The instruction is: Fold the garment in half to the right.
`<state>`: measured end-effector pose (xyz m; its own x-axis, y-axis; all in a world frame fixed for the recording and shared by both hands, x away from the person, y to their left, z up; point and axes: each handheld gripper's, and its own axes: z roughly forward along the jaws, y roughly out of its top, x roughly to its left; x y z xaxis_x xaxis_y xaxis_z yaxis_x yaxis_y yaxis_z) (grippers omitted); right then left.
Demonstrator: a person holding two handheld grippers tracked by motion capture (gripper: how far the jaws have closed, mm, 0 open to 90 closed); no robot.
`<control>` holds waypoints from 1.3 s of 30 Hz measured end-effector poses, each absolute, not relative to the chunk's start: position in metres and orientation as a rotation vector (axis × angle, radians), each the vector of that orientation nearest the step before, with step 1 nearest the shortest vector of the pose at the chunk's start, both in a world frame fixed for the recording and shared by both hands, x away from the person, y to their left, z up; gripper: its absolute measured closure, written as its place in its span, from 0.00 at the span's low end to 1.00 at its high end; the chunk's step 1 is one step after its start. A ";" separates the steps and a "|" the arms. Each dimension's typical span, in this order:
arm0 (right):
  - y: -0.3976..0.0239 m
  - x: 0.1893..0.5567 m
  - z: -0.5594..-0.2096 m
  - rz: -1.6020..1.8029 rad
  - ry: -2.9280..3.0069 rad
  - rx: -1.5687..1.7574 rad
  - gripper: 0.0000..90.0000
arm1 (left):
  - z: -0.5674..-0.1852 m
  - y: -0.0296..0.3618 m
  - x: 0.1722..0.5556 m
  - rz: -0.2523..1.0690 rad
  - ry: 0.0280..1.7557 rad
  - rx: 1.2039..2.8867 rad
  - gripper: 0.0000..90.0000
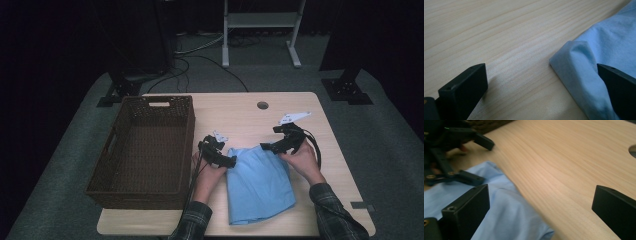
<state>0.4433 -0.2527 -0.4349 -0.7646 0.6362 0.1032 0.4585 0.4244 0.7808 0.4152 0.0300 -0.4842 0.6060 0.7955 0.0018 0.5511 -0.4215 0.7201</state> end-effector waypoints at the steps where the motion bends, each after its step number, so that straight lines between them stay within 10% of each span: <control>1: -0.252 0.446 -0.438 1.236 2.470 0.987 0.00 | -0.484 0.030 0.415 0.451 1.056 2.138 0.00; 39: -0.280 0.447 -0.486 1.060 2.415 1.099 0.00 | -0.483 0.028 0.428 0.438 1.018 2.146 0.00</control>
<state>0.4475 -0.2804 -0.4860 -0.6699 0.7413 0.0423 0.5327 0.4402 0.7228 0.4277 0.0275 -0.4835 0.6320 0.7750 0.0015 0.5343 -0.4371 0.7235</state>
